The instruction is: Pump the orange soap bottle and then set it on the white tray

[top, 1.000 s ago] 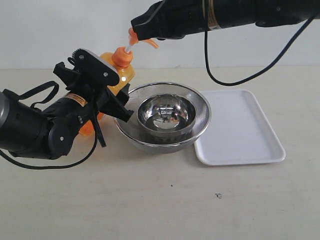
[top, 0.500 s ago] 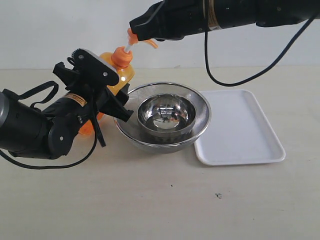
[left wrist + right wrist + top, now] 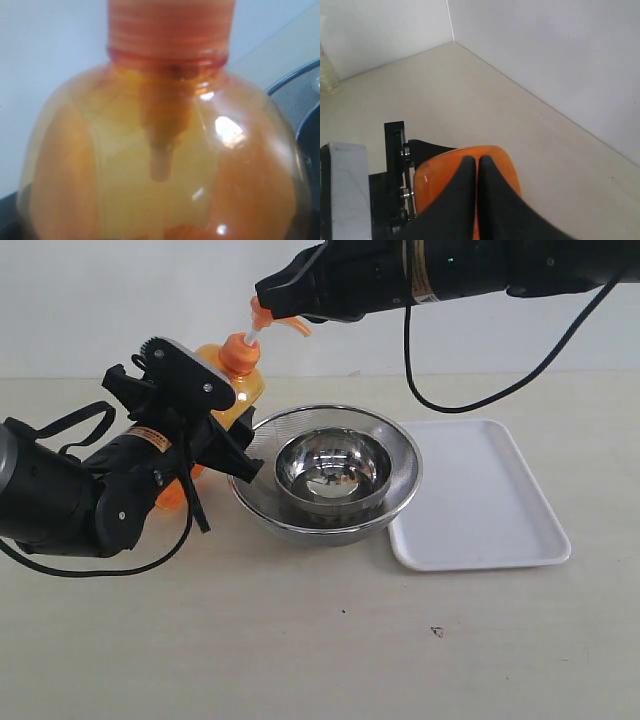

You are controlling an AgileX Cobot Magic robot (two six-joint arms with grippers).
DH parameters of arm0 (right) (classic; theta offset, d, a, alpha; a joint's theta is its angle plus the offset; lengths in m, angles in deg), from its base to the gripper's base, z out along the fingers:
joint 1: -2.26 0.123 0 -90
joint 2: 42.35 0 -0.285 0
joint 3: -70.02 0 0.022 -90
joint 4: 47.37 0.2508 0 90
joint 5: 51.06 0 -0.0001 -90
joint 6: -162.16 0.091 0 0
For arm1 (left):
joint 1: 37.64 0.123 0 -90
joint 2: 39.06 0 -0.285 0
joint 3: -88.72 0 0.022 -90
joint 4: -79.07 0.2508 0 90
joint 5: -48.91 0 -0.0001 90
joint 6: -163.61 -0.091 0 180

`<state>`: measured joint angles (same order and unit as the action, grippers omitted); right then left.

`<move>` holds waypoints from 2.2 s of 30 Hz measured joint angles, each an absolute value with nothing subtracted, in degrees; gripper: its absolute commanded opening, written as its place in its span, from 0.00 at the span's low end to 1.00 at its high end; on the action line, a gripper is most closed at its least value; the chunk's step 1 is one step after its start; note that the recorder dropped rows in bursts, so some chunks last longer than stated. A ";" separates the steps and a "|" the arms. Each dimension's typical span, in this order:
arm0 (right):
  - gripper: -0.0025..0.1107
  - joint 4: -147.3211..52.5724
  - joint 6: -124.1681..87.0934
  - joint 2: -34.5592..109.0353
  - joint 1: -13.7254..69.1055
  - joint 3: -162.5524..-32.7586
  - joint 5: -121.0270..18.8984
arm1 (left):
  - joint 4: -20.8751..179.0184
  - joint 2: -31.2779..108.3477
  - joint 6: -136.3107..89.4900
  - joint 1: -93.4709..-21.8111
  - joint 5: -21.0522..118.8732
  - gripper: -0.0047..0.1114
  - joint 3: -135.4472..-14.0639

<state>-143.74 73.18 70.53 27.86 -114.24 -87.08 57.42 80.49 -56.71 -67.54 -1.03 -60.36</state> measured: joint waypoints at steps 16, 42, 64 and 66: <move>0.02 -143.74 73.18 70.53 27.86 -114.24 -87.08 | 57.30 80.49 -56.81 -67.54 -1.03 0.08 -60.36; 0.02 -147.36 71.08 65.09 27.97 -113.68 -80.01 | 58.59 80.49 -56.79 -67.64 -0.60 0.08 -60.36; 0.02 -147.50 70.76 67.15 27.97 -113.52 -82.87 | 58.69 80.49 -56.59 -67.64 -0.60 0.08 -60.36; 0.02 -147.50 70.87 67.28 27.97 -113.53 -83.43 | 58.69 80.49 -56.59 -67.64 -0.60 0.08 -60.36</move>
